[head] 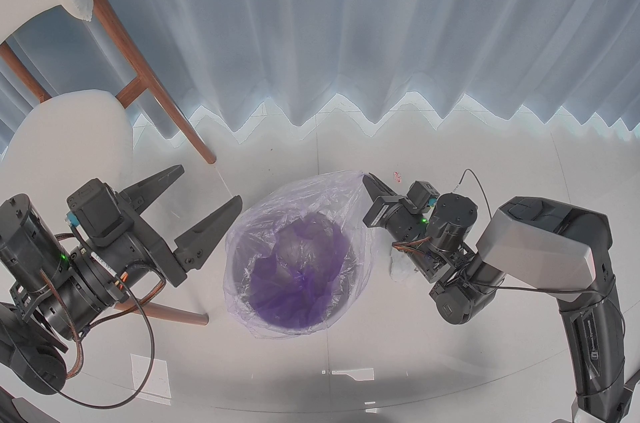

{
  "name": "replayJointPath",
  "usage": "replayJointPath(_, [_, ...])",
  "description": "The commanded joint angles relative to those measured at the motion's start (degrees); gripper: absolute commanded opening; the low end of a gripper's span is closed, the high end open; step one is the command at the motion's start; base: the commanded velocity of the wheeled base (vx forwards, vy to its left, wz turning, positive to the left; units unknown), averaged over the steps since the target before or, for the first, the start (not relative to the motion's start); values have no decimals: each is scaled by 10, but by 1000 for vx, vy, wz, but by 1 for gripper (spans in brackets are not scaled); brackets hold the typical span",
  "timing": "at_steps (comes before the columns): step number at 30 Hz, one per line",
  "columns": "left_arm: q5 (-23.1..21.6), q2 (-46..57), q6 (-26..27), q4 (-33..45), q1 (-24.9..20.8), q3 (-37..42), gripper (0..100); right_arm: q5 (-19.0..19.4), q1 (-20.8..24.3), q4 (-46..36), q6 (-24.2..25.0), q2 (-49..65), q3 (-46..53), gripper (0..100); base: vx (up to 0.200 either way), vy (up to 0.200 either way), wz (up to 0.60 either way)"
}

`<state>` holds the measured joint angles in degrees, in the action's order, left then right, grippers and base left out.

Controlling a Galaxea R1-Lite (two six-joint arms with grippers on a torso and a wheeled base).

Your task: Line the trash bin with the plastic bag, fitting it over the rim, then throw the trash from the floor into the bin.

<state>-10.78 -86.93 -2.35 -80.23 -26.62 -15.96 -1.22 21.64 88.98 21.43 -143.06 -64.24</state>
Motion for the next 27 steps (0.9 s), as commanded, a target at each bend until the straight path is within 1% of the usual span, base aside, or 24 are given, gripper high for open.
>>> replayJointPath(1, [0, -3, 0, 0, -5, 4, 100, 18, -5, 2, 50, -9, -4, 0, 0, 0, 0])
replayJointPath(2, [0, -3, 0, 0, -5, 4, 100, 24, -5, -1, 66, -11, -4, 0, 0, 0, 0])
replayJointPath(4, [0, -3, 1, 0, -5, 5, 100, 27, -5, -4, 73, -13, -4, 0, 0, 0, 0])
replayJointPath(5, [0, -7, 1, 0, -5, 5, 100, 36, -5, -16, 104, -20, -5, 0, 0, 0, 0])
replayJointPath(6, [1, -8, 1, -1, -5, 5, 100, 39, -11, -21, 115, -22, -7, 0, 0, 0, 0])
replayJointPath(16, [1, -10, 1, -1, -13, 9, 100, 56, -24, -47, 190, -49, -33, 0, 0, 0, 0])
replayJointPath(17, [1, -10, 1, -1, -14, 10, 100, 61, -26, -50, 209, -55, -38, 0, 0, 0, 0])
replayJointPath(19, [1, -10, 1, -1, -14, 9, 100, 66, -29, -50, 229, -61, -43, 0, 0, 0, 0])
replayJointPath(27, [1, -10, 0, 0, -19, 12, 100, 92, -38, -51, 257, -92, -60, 0, 0, 0, 0])
